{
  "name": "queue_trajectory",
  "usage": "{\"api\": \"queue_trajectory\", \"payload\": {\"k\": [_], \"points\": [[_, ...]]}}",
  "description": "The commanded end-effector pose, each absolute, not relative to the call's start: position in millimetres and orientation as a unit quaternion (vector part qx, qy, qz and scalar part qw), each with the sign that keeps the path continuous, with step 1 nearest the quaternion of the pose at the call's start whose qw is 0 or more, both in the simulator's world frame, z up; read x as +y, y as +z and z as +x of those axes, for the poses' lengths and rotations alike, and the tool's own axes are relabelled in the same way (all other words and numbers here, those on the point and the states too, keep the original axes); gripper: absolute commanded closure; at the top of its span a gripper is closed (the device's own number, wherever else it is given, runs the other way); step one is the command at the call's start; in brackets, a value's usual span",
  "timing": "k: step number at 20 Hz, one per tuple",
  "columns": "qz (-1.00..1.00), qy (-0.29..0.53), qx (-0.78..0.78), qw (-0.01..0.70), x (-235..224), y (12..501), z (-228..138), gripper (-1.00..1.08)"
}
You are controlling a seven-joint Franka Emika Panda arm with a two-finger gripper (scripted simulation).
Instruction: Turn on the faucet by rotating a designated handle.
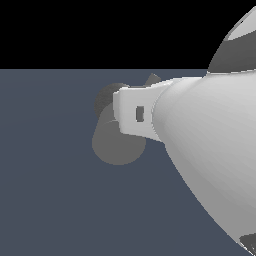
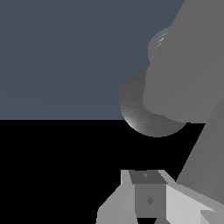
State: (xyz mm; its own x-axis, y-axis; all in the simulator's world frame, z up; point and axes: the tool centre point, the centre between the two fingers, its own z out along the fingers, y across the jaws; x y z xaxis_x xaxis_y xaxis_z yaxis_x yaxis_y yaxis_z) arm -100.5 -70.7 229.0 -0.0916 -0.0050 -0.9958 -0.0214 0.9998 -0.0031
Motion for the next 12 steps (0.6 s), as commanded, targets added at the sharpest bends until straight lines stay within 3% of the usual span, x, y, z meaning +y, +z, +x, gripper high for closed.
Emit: {"api": "queue_trajectory", "payload": {"k": [1, 9, 10, 12], "points": [[-0.026, 0.02, 0.714, 0.699, -41.8, 262.0, -96.8, 1.08], [-0.029, 0.022, 0.707, 0.706, -19.6, 281.2, -97.2, 1.08], [-0.008, 0.006, 0.737, 0.676, -47.6, 243.7, -104.3, 1.08], [-0.007, 0.004, 0.739, 0.673, -46.6, 240.5, -101.8, 1.08]]}}
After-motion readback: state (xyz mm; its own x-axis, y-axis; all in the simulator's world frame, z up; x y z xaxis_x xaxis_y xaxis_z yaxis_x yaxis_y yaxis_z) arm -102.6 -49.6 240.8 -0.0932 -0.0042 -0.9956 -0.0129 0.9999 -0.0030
